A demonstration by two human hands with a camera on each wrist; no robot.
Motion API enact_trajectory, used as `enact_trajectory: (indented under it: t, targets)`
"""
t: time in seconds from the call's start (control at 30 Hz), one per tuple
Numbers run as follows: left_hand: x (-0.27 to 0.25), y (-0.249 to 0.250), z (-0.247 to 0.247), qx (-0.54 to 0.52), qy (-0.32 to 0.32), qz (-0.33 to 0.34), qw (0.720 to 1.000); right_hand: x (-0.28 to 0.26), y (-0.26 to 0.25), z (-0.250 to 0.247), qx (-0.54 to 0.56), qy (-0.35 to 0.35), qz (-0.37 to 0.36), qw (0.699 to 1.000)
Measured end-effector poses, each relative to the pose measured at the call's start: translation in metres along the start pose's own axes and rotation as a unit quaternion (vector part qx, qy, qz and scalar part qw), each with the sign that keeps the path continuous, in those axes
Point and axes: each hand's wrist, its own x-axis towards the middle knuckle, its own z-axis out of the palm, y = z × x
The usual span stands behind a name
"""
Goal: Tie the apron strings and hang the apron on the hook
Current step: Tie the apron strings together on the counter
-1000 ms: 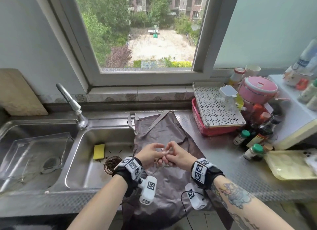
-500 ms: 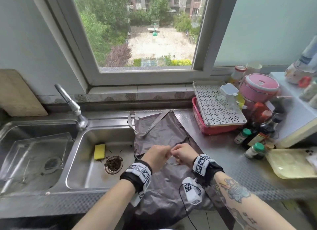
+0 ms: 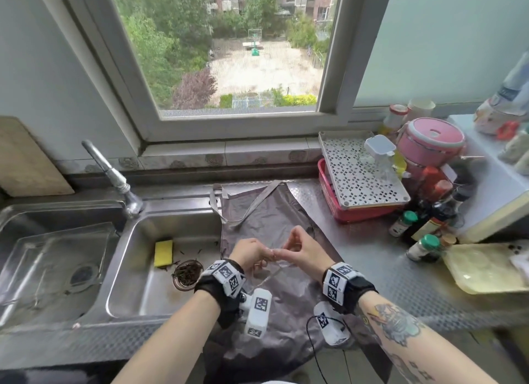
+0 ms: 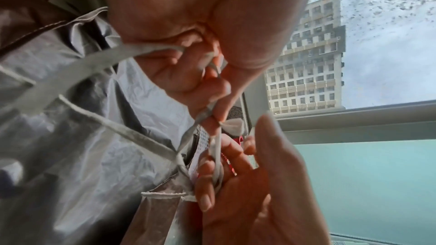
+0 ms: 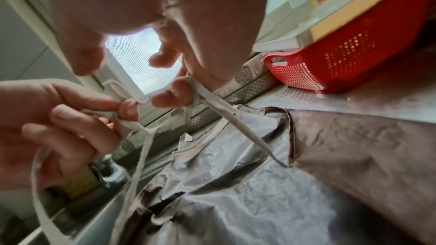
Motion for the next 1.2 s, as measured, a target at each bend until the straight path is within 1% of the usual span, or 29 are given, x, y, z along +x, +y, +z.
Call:
enact_trajectory:
  t: [0.1,0.13,0.17,0.23,0.3,0.37,0.4,0.47,0.5,0.53,0.57,0.6,0.67,0.7,0.83,0.93,1.03,1.1,1.2]
  targets:
    - [0.004,-0.004,0.001,0.003,-0.012,-0.018,1.000,0.003,0.001,0.003,-0.138,-0.027,-0.018,0.990]
    - [0.003,-0.004,0.002,0.002,-0.013,-0.022,1.000,0.005,0.005,0.004,-0.169,-0.034,-0.024,0.985]
    - [0.004,-0.005,0.002,-0.003,-0.011,-0.026,1.000,0.005,0.008,0.003,-0.175,-0.039,-0.023,0.984]
    - [0.007,-0.007,0.003,-0.027,-0.027,-0.035,0.999,0.008,0.016,0.004,-0.128,-0.033,-0.004,0.991]
    - [0.007,-0.007,0.002,-0.038,-0.040,-0.044,0.998,0.006,0.017,0.003,-0.048,-0.026,0.040,0.998]
    - [0.010,-0.008,-0.003,-0.037,-0.016,-0.049,0.998,0.000,0.018,-0.006,-0.020,0.001,0.080,0.997]
    - [0.013,-0.010,-0.008,-0.021,0.009,-0.049,0.999,-0.001,0.027,-0.014,-0.032,0.012,0.099,0.994]
    - [0.019,-0.016,-0.021,0.010,0.050,-0.053,0.997,-0.002,0.039,-0.035,-0.095,-0.007,0.138,0.986]
    - [0.023,-0.019,-0.027,0.025,0.056,-0.059,0.996,-0.001,0.045,-0.044,-0.099,-0.030,0.167,0.981]
    - [0.025,-0.021,-0.030,0.037,0.054,-0.060,0.996,0.001,0.048,-0.050,-0.074,-0.053,0.196,0.976]
    - [0.028,-0.023,-0.033,0.057,0.053,-0.055,0.995,0.004,0.053,-0.052,-0.074,-0.053,0.200,0.976]
    - [0.027,-0.022,-0.033,0.093,0.050,-0.046,0.993,0.010,0.056,-0.052,-0.089,-0.039,0.197,0.975]
    - [0.035,-0.028,-0.038,0.165,0.052,-0.026,0.985,0.023,0.058,-0.049,-0.172,0.005,0.173,0.970]
    - [0.037,-0.028,-0.041,0.182,0.058,-0.025,0.981,0.028,0.053,-0.047,-0.203,0.011,0.169,0.964]
    - [0.035,-0.025,-0.057,0.197,0.086,-0.007,0.977,0.061,0.031,-0.023,-0.272,-0.046,0.179,0.944]
    - [0.038,-0.033,-0.071,0.194,0.090,-0.009,0.977,0.094,0.007,0.015,-0.308,-0.092,0.155,0.934]
    - [0.050,-0.050,-0.085,0.187,0.072,-0.014,0.980,0.127,-0.008,0.058,-0.285,-0.124,0.139,0.940]
    - [0.044,-0.049,-0.090,0.190,0.066,-0.007,0.980,0.145,-0.018,0.085,-0.278,-0.145,0.120,0.942]
    - [0.042,-0.051,-0.106,0.177,0.064,-0.007,0.982,0.170,-0.029,0.122,-0.259,-0.149,0.121,0.947]
